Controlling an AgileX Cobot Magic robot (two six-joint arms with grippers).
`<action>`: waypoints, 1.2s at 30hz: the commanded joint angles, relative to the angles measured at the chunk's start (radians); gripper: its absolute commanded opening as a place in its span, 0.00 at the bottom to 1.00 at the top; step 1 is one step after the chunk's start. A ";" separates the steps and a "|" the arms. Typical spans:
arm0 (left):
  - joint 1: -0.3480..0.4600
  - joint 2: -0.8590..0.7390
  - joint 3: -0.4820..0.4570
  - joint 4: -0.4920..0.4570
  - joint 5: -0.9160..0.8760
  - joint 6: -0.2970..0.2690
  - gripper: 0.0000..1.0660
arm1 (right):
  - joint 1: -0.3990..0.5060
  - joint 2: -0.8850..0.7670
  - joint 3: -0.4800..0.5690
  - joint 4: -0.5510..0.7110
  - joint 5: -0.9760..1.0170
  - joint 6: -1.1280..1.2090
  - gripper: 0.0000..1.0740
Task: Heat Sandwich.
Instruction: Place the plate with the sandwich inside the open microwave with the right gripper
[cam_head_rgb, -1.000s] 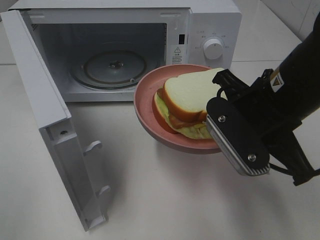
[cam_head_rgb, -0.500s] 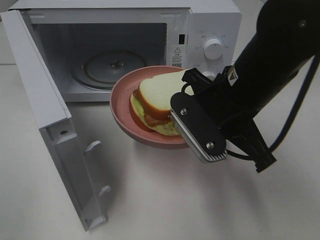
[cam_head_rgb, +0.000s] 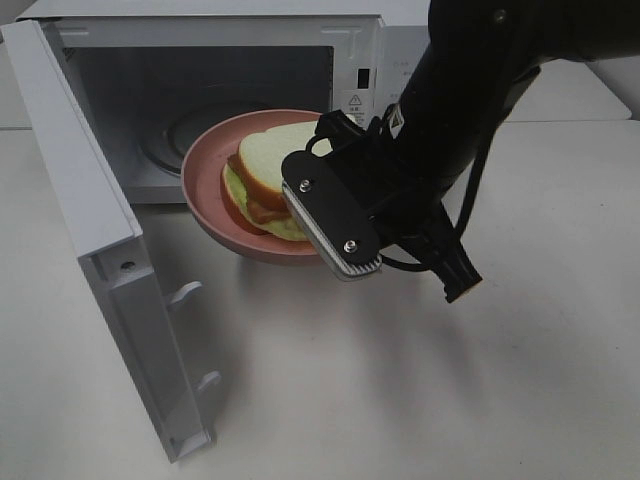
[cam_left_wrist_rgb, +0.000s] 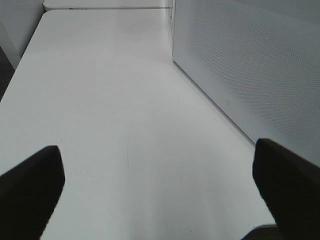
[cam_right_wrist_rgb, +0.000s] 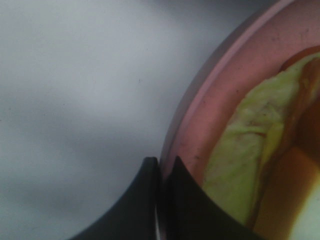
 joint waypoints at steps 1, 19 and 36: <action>0.001 -0.022 0.002 -0.011 -0.013 -0.010 0.92 | 0.003 0.032 -0.046 0.000 -0.008 -0.016 0.00; 0.001 -0.022 0.002 -0.011 -0.013 -0.010 0.92 | 0.003 0.184 -0.245 -0.001 0.073 -0.011 0.00; 0.001 -0.022 0.002 -0.011 -0.013 -0.010 0.92 | 0.003 0.340 -0.476 -0.037 0.152 0.041 0.00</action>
